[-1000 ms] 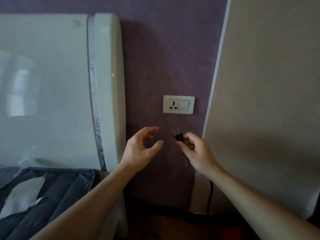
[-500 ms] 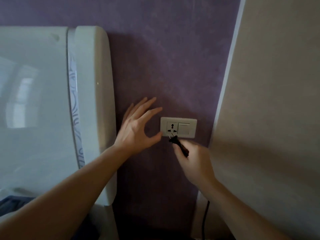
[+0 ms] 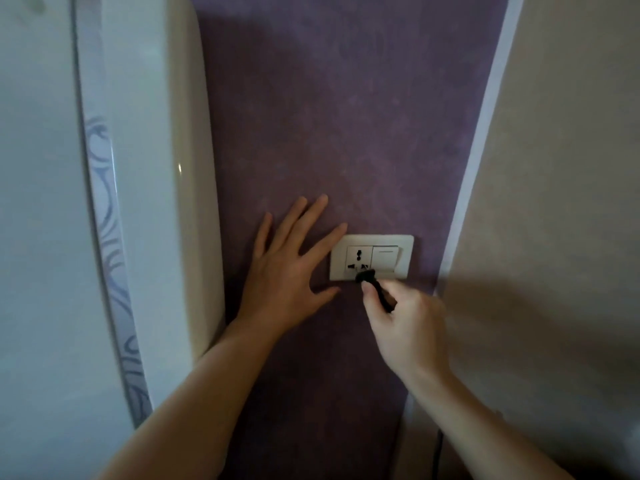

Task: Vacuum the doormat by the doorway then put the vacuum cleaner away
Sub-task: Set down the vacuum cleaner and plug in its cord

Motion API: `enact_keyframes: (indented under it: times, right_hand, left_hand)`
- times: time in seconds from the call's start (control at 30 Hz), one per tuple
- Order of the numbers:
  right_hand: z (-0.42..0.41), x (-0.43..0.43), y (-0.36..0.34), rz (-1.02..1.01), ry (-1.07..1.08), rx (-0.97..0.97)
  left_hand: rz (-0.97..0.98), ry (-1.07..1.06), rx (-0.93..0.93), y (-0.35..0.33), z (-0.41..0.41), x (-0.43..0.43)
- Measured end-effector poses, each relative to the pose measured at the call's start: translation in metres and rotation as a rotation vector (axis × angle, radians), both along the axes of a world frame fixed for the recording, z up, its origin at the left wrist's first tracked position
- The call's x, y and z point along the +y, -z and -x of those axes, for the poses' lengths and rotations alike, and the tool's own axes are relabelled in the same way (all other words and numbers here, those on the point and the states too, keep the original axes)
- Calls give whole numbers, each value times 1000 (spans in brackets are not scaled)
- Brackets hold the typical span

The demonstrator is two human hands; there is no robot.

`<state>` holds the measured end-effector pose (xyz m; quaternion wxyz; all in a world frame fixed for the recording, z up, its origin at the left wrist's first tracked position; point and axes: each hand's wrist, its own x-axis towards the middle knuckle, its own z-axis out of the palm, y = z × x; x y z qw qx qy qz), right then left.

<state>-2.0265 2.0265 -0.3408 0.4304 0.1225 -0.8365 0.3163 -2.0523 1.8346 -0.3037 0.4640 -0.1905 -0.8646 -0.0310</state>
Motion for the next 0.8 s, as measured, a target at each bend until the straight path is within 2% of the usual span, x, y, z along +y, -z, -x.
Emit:
enact_keyframes:
  times: [0.4,0.63,0.8]
  right_hand:
    - [-8,-29,-14,-58,124,-19]
    - [-8,-28,-20,-27,121,-89]
    - [-7,-34,-24,26,113,-111]
  left_hand:
    - [-127,37,47,3,4,6]
    - [-25,-61,-88,-9,-15,3]
    - [-132,-151,-195,-14,-27,-7]
